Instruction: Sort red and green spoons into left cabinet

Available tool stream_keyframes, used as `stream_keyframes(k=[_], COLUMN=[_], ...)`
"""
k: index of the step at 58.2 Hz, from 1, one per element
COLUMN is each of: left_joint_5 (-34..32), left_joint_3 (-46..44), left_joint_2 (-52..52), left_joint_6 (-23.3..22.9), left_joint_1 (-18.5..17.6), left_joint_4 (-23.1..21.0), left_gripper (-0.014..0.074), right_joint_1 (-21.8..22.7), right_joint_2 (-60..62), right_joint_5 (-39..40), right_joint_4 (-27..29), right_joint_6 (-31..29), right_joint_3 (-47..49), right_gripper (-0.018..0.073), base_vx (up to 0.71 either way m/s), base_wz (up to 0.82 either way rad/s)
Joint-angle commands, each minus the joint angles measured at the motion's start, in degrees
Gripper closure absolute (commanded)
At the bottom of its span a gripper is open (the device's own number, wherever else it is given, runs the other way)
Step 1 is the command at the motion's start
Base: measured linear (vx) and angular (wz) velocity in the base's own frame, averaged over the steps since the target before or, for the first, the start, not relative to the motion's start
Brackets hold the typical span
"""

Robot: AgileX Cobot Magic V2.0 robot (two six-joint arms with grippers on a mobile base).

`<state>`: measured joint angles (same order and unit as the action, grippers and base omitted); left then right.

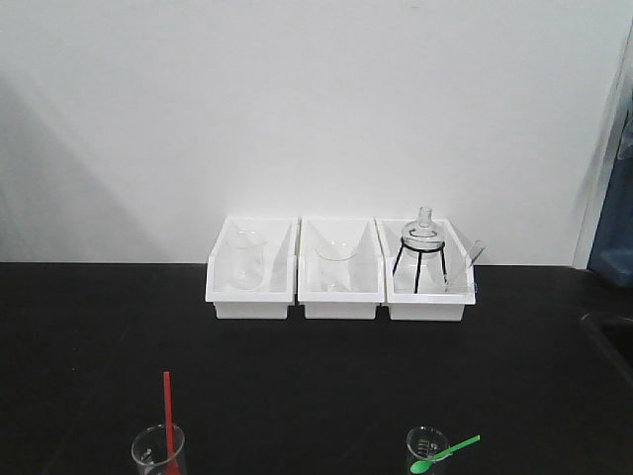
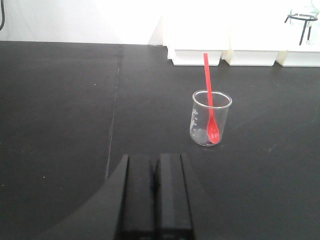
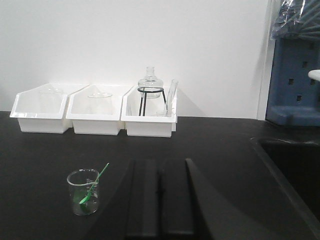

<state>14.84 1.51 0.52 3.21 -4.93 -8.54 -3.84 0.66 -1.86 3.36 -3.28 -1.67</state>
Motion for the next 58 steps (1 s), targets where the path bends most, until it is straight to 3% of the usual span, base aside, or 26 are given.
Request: stream_keyframes(k=[1, 41, 58], left_joint_5=[-4.8, -4.8, -8.7], left_joint_3=[-0.2, -0.2, -0.2], left_joint_2=[1.2, 1.2, 1.2], left_joint_6=[-0.2, -0.2, -0.2], left_joint_1=[-0.2, -0.2, -0.2], left_joint_4=[-0.6, -0.6, -0.6], left_gripper=[0.0596, 0.0596, 0.0596], right_joint_1=[0.3, 0.3, 0.3], right_joint_2=[0.8, 0.8, 0.8], right_joint_5=[5.3, 5.3, 5.4], right_joint_4=[0.2, 0.1, 0.2], right_joint_6=[-0.1, -0.1, -0.1], right_joint_3=[-0.6, -0.6, -0.6], right_gripper=[0.0564, 0.0564, 0.0564], base_vx=[0.00, 0.00, 0.00], base_wz=[0.00, 0.00, 0.00])
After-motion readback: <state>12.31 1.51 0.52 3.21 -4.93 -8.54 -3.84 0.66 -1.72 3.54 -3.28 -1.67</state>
